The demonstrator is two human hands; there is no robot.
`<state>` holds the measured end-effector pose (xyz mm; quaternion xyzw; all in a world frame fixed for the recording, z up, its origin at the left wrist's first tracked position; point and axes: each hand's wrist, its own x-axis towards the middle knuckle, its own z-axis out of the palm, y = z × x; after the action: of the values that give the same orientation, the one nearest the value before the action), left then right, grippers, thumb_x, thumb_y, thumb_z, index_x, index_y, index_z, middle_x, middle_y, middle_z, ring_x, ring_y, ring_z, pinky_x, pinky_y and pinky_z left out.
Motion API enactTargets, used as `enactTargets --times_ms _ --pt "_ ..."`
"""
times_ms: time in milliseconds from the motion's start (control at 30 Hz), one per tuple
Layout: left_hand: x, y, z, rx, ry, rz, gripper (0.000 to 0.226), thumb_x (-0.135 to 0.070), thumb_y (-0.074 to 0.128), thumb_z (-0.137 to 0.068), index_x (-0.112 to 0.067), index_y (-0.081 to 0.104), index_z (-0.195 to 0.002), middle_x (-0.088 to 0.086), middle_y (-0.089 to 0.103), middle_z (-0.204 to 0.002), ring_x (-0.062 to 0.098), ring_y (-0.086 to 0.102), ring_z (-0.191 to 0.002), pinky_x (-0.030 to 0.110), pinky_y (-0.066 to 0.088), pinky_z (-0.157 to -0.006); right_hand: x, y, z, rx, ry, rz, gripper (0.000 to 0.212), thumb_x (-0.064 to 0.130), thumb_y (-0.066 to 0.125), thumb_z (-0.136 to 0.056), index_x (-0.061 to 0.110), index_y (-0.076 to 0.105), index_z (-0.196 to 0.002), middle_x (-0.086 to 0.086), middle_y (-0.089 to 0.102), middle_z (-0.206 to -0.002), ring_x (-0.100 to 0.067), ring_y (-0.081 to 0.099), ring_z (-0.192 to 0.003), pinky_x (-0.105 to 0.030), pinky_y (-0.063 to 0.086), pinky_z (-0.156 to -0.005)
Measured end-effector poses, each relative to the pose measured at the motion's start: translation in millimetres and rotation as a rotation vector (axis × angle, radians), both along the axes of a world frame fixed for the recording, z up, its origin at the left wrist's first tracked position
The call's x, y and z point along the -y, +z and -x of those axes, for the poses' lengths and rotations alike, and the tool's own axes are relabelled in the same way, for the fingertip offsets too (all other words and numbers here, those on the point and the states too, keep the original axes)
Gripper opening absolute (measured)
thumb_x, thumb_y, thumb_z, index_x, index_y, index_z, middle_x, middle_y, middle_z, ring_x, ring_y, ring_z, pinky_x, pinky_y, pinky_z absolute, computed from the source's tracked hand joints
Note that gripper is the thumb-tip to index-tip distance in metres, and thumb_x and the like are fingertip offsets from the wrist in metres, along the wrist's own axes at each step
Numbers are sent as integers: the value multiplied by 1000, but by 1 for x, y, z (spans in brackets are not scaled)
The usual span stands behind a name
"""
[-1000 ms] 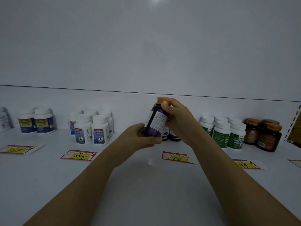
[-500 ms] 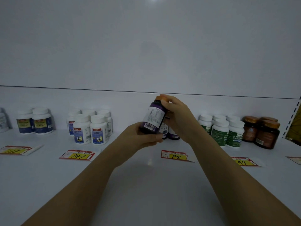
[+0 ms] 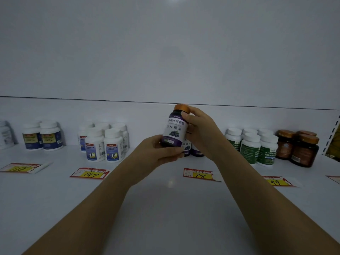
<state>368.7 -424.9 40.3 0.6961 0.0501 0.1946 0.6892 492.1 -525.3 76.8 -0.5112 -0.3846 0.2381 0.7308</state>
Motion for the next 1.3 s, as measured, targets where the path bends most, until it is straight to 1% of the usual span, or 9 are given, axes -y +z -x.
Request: enactTargets --times_ms 133,233,433,733,833,1000,1133,1233,1300 --pt "-2 -5 0 -35 97 -187 39 -9 76 -73 -29 59 -101 -1 70 -101 14 67 -95 24 55 -81 0 1 2 103 38 73 31 18 50 -96 16 53 -127 -9 60 -116 -24 61 -104 -35 55 -84" --pt "-2 -6 -1 -54 105 -204 42 -10 78 -71 -28 59 -104 -1 70 -103 15 67 -97 27 54 -85 -2 -2 2 170 -39 107 30 22 54 -95 19 56 -125 -11 61 -118 -27 62 -107 -40 55 -88" --pt "-3 -5 -1 -59 141 -253 44 -14 81 -69 -34 56 -99 -11 69 -95 2 66 -85 8 49 -60 -2 -2 2 190 -45 106 33 20 56 -94 17 55 -127 -13 61 -118 -28 62 -108 -43 55 -90" --pt "-1 -4 2 -56 149 -255 47 -10 80 -69 -30 56 -103 -10 70 -95 -3 67 -79 5 48 -58 -4 -3 2 193 -46 120 36 21 56 -94 17 53 -130 -14 58 -124 -30 59 -113 -48 52 -94" --pt "-1 -3 3 -54 178 -257 47 -11 81 -69 -30 54 -103 -13 68 -92 -6 66 -74 5 47 -56 -5 -2 3 189 -57 122 36 26 56 -94 18 54 -129 -11 60 -122 -27 61 -111 -43 53 -92" --pt "-2 -2 1 -89 315 -415 56 -21 84 -65 -21 48 -108 -12 63 -94 2 63 -83 11 48 -64 -7 -4 3 201 -196 186 36 40 63 -86 23 56 -117 -3 63 -109 -19 66 -97 -36 58 -83" --pt "-3 -2 2 -118 169 -263 52 -23 78 -71 -20 53 -117 0 68 -106 14 66 -95 26 53 -86 -4 -4 -2 22 -169 106 35 27 64 -88 17 57 -121 -12 61 -117 -23 66 -98 -38 58 -80" --pt "-4 -1 2 -111 66 -121 45 -20 71 -79 -14 54 -120 8 68 -108 20 68 -95 29 54 -88 -3 -4 -3 33 -139 98 36 25 64 -89 14 56 -122 -13 61 -118 -24 65 -100 -41 57 -85" --pt "-4 -3 0 -116 72 -139 39 -18 70 -80 -16 54 -115 5 68 -104 16 68 -91 24 55 -82 -2 -4 0 94 -148 120 39 25 66 -87 16 54 -123 -10 62 -118 -24 64 -102 -44 55 -89"
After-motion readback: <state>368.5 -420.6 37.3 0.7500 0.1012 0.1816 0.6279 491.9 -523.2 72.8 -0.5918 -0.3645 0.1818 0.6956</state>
